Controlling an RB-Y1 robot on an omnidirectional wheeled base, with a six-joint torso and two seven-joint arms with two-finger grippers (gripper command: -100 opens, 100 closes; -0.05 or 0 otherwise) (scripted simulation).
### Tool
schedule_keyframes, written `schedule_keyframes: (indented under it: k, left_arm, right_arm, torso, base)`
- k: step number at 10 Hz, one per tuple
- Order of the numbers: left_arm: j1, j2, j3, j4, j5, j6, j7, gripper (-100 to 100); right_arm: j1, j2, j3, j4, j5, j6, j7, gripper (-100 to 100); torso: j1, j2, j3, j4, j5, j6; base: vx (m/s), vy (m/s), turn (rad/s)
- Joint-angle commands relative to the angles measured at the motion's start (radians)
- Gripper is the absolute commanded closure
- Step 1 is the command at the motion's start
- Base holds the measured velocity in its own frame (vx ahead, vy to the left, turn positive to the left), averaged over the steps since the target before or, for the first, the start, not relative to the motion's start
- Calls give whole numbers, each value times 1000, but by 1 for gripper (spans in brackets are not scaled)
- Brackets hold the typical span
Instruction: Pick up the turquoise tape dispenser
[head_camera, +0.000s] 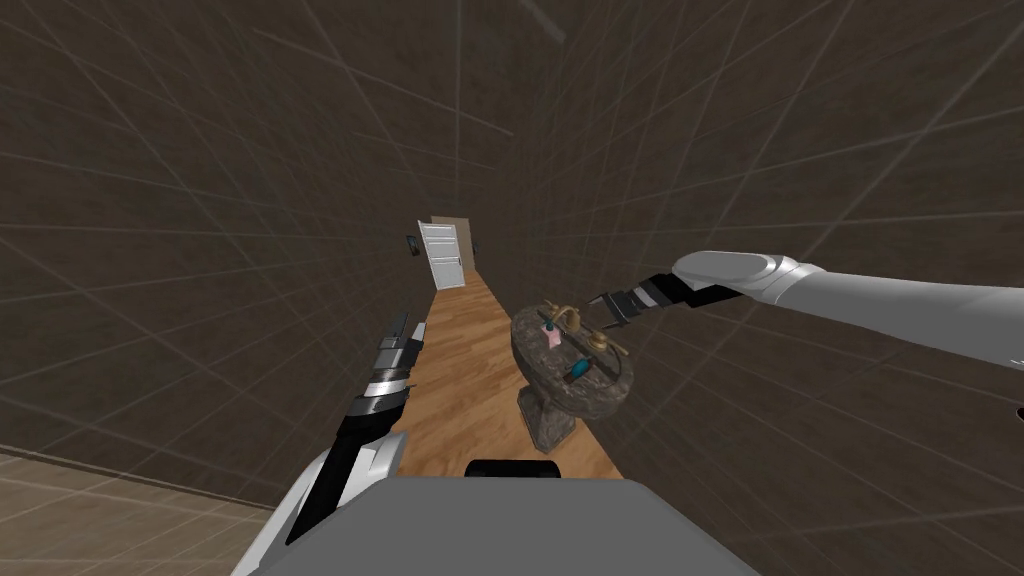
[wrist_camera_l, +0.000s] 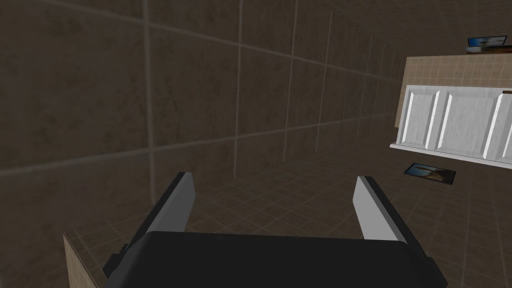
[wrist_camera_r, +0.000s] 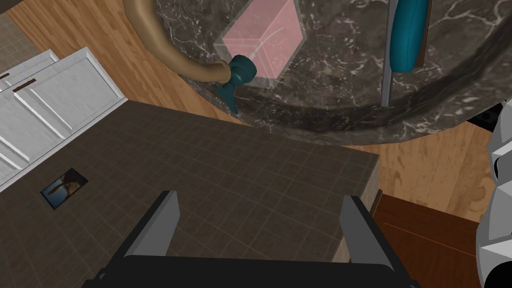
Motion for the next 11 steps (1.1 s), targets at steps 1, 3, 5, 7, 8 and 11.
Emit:
schedule_keyframes:
  k: [1,3,5,7,8,11]
  left_arm:
    - [0,0,0,0,0,0,0,0]
    - [0,0,0,0,0,0,0,0]
    - [0,0,0,0,0,0,0,0]
    - [0,0,0,0,0,0,0,0]
    - [0,0,0,0,0,0,0,0]
    - [0,0,0,0,0,0,0,0]
  right_arm:
    - [0,-8,43,-11,-4,5,0,-100]
    - [-3,5,105,17,-21,18,30,-100]
    - [-6,19,162,46,-37,32,61,-100]
    - [-6,19,211,46,-37,32,61,-100]
    - [-8,32,246,74,-54,45,90,-100]
    - [-11,46,329,101,-70,58,118,-100]
  torso:
    - [0,0,0,0,0,0]
    - [0,0,0,0,0,-1]
    - [0,0,0,0,0,1]
    - [0,0,0,0,0,0]
    - [-1,0,0,0,0,1]
    - [0,0,0,0,0,1]
  base:
    - [-4,-2,-27]
    - [-9,4,205]
    - [-6,5,138]
    - [-8,0,46]
    - [-7,6,203]
    - [-8,4,144]
